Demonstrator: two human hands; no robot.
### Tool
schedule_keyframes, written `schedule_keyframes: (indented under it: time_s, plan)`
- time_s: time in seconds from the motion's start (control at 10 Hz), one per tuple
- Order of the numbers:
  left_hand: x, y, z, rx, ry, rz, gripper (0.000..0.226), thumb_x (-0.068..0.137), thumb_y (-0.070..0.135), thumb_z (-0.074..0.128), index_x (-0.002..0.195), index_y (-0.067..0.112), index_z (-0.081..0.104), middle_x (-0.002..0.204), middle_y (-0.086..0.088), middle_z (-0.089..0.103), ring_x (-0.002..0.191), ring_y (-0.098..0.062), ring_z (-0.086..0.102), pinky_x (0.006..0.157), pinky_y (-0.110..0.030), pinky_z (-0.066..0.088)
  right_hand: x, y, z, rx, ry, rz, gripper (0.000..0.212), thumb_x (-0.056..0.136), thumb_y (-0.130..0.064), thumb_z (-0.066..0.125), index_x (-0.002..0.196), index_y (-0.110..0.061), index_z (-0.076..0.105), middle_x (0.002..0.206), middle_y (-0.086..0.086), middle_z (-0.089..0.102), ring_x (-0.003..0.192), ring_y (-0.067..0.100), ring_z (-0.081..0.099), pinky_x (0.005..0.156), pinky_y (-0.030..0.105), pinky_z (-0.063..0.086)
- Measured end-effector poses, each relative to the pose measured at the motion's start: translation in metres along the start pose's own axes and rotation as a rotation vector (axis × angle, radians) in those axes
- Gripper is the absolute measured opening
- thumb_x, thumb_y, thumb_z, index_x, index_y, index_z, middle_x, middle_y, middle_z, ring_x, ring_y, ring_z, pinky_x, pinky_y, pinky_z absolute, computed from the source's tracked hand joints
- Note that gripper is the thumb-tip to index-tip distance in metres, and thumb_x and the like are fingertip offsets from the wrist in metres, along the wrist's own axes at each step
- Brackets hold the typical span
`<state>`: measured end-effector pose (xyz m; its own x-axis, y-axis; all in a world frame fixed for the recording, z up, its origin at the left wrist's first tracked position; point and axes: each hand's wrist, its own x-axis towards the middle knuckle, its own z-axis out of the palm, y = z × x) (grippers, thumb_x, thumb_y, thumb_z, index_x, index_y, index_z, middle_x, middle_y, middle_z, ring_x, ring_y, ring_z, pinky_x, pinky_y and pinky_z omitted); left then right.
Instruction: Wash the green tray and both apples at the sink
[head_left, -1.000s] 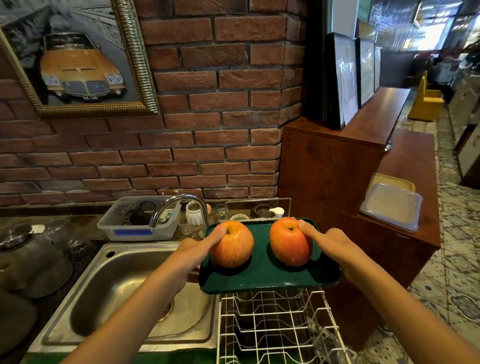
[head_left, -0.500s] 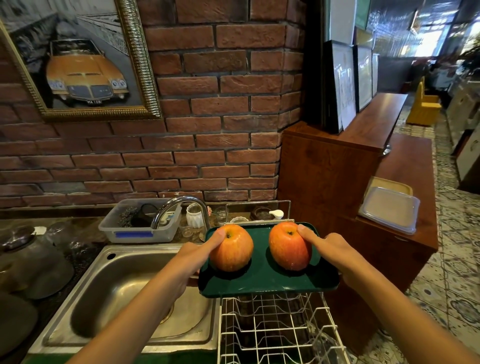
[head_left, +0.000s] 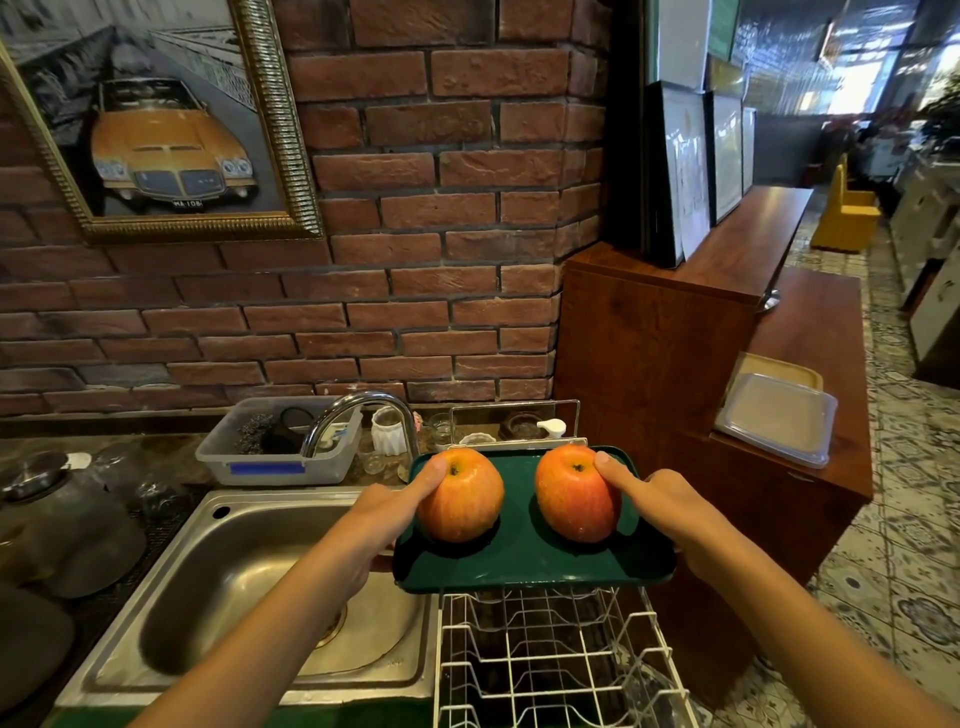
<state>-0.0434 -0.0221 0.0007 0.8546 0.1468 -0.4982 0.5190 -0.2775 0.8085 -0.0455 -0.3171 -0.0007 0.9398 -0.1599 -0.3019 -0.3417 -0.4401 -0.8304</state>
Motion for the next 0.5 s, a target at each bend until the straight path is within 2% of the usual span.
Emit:
schedule_keyframes:
  time_s: [0.2,0.4,0.5]
  plan:
    - [-0.0027,0.0014,-0.0005,0.025,-0.004,0.003,0.117,0.05,0.087,0.056,0.14,0.012,0.047,0.137,-0.016,0.054,0.108,-0.032,0.054,0.077,-0.043,0.05,-0.0017,0.0008,0.0006,-0.017,0.004,-0.008,0.088,0.054,-0.086,0.046,0.091,-0.007,0.061,0.094,0.013,0.065,0.078,0.023,0.065,0.057,0.028,0.047]
    - [-0.0015,0.0007,-0.0027,0.031,-0.008,-0.014,0.12,0.049,0.087,0.055,0.142,0.012,0.041,0.124,-0.013,0.052,0.107,-0.032,0.054,0.071,-0.041,0.05,0.0008,0.0029,-0.0004,-0.018,0.009,0.003,0.089,0.057,-0.085,0.045,0.093,-0.006,0.061,0.091,0.014,0.065,0.076,0.024,0.063,0.059,0.029,0.047]
    - [0.0006,-0.003,-0.0045,0.035,0.007,-0.01,0.119,0.053,0.089,0.053,0.144,0.013,0.039,0.132,-0.015,0.054,0.107,-0.032,0.055,0.079,-0.044,0.052,0.0009,0.0034,0.0002,0.002,0.029,0.013,0.085,0.065,-0.084,0.047,0.097,-0.006,0.06,0.095,0.014,0.065,0.08,0.025,0.064,0.059,0.03,0.048]
